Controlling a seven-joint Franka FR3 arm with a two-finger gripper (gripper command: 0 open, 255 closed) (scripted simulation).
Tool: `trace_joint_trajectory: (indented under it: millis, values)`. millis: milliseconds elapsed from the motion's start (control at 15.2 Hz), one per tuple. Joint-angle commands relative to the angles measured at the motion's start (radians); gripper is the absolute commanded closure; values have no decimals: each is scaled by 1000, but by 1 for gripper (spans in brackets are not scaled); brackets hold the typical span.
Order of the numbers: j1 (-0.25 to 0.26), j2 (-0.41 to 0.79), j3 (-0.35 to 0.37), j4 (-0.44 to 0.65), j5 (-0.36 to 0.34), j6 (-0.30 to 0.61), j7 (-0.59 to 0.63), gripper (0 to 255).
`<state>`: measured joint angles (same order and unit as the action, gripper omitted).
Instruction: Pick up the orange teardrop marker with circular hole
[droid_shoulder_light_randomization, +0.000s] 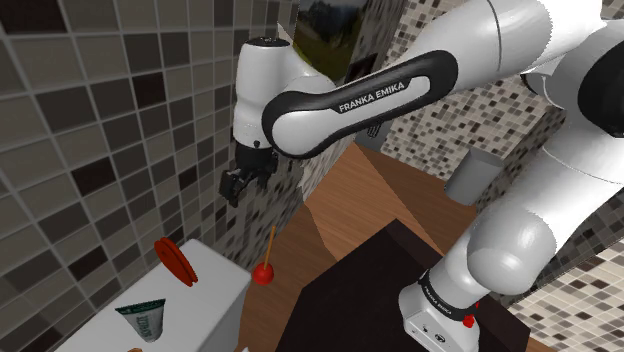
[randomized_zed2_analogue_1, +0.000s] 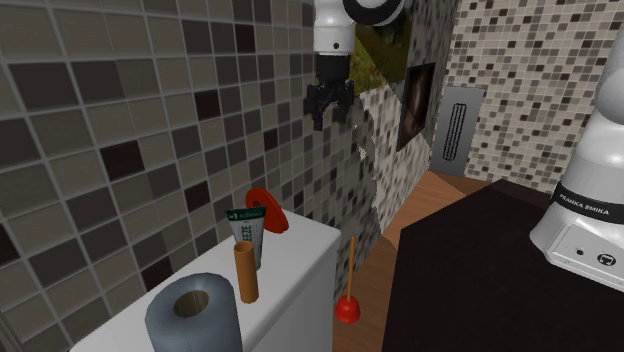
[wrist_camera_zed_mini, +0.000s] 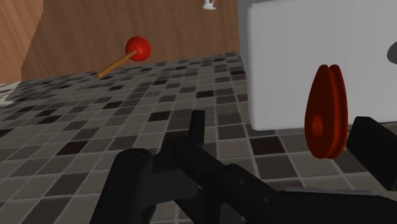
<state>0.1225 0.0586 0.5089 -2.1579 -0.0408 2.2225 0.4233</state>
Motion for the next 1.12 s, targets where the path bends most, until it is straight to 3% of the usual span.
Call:
trace_joint_trajectory:
  millis: [0,528,1056]
  values:
    - [19,79,8,46,-51,18,52,0]
    - [153,402,-28,292,-234,39,216,0]
    - [301,695,-86,603,-321,-4,278,0]
